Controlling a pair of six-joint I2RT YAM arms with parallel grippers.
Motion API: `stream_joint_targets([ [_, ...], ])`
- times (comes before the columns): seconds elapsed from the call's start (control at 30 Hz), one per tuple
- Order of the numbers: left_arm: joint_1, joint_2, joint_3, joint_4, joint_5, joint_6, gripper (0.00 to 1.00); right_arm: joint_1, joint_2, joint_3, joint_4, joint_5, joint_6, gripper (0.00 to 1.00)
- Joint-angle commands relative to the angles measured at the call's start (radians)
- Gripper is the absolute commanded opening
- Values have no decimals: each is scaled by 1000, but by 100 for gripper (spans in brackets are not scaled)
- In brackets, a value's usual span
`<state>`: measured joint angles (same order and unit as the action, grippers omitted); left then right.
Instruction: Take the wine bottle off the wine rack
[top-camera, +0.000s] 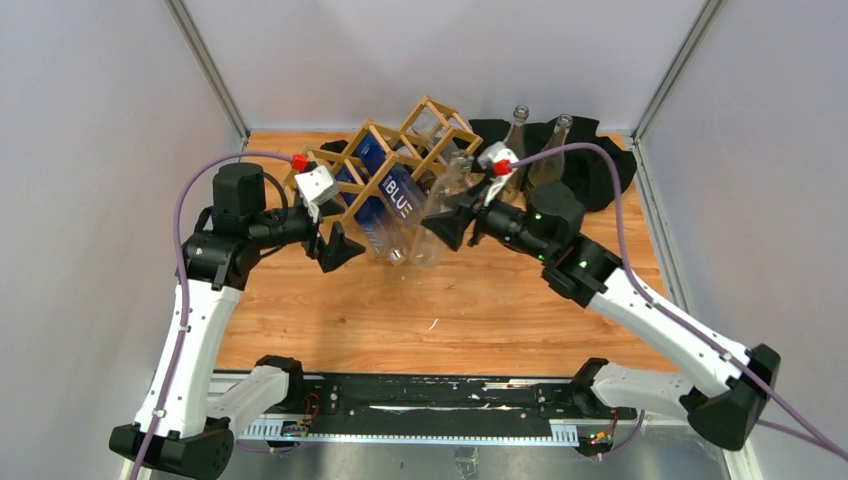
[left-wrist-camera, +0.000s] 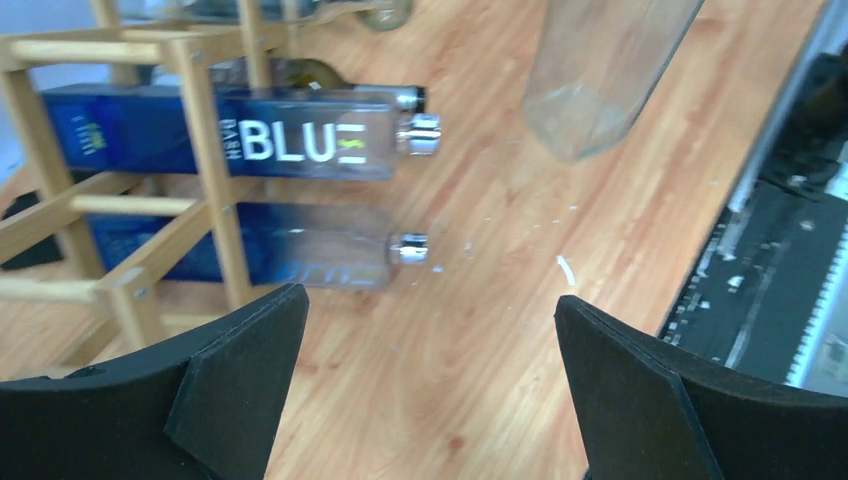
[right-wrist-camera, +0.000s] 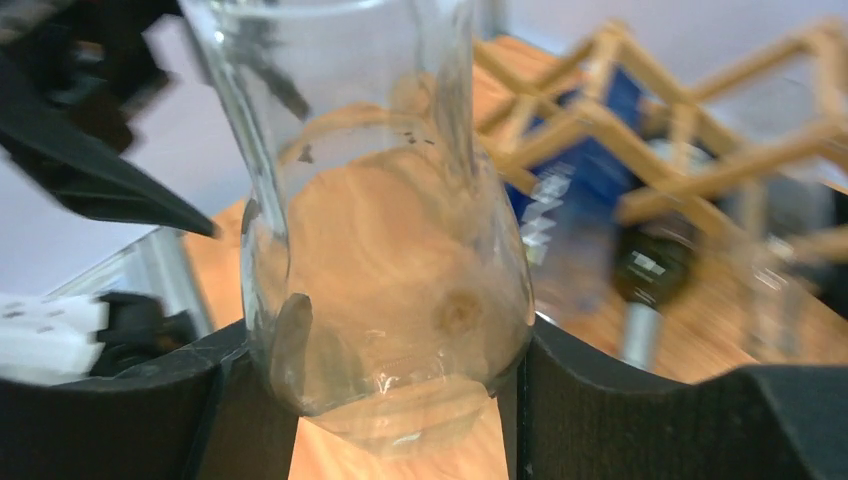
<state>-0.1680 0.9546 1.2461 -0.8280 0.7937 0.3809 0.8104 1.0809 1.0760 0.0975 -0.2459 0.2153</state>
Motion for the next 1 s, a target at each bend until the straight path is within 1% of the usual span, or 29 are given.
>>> stream_joint_targets([
  [0.0, -5, 28, 57, -32, -210, 25, 100, -140, -108, -102, -36, 145, -26, 0],
  [0.1, -5, 27, 50, -12, -258, 40, 100, -213, -136, -154, -53, 233, -55, 0],
  [0.2, -5, 16, 27, 21, -282, 43, 100, -265, -119, -178, -55, 322, -88, 0],
  [0.3, -5, 15, 17, 27, -292, 55, 100, -314, -82, -195, -25, 345, -91, 0],
  [0.43, -5, 15, 7, 27, -307, 72, 100, -357, -6, -219, 64, 379, -98, 0],
  [0.57, -5, 16, 5, 30, -301, 75, 100, -388, 89, -231, 198, 410, -100, 0],
  [0.83, -5, 32, 13, 41, -297, 61, 100, -402, 289, -218, 409, 478, -140, 0],
  [0.97, -5, 33, 11, 43, -297, 68, 100, -408, 365, -204, 463, 500, -145, 0],
])
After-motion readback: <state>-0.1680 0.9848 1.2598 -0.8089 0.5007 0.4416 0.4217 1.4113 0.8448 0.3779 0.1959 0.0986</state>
